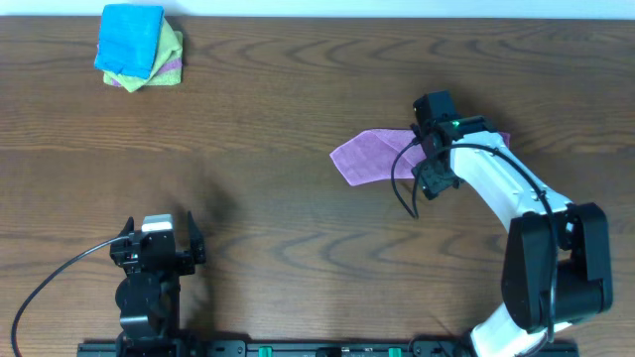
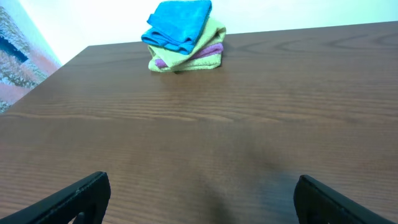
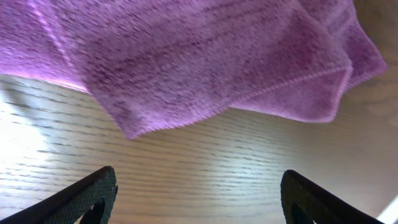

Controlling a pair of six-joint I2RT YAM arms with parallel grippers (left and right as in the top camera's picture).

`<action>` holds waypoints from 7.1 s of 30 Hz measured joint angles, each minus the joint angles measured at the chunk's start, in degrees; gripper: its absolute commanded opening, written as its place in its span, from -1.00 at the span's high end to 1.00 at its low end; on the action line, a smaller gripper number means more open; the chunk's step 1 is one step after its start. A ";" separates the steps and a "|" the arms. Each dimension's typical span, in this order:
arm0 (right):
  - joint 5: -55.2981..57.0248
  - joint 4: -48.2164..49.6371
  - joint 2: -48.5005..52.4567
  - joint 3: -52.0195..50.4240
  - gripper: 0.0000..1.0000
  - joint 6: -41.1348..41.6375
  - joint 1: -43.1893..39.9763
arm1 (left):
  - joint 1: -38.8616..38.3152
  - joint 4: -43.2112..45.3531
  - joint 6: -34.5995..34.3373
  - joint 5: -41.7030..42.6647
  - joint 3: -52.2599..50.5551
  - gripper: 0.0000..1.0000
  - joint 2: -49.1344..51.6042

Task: Fold the cloth
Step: 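Swing the held cloth over the table center with the right gripper, then lay the cloth flat on the table center and open the right gripper, then retract the right gripper and raise the left arm, then reach both grippers to the cloth's near corners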

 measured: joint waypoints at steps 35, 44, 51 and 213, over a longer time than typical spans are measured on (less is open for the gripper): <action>-1.01 4.74 6.69 0.46 0.97 -2.43 0.07 | 0.00 0.00 0.00 0.00 0.00 -0.91 0.00; 2.82 0.92 6.71 13.75 0.98 -2.43 1.97 | 0.00 0.00 0.00 0.00 0.00 -0.91 0.00; 3.43 7.37 6.71 15.45 0.98 -2.89 3.67 | 0.00 0.00 0.00 0.00 0.00 -0.91 0.00; -9.94 -8.70 -41.64 -2.51 -0.94 23.43 -4.50 | -26.67 2.10 -10.05 27.21 58.73 -0.91 91.62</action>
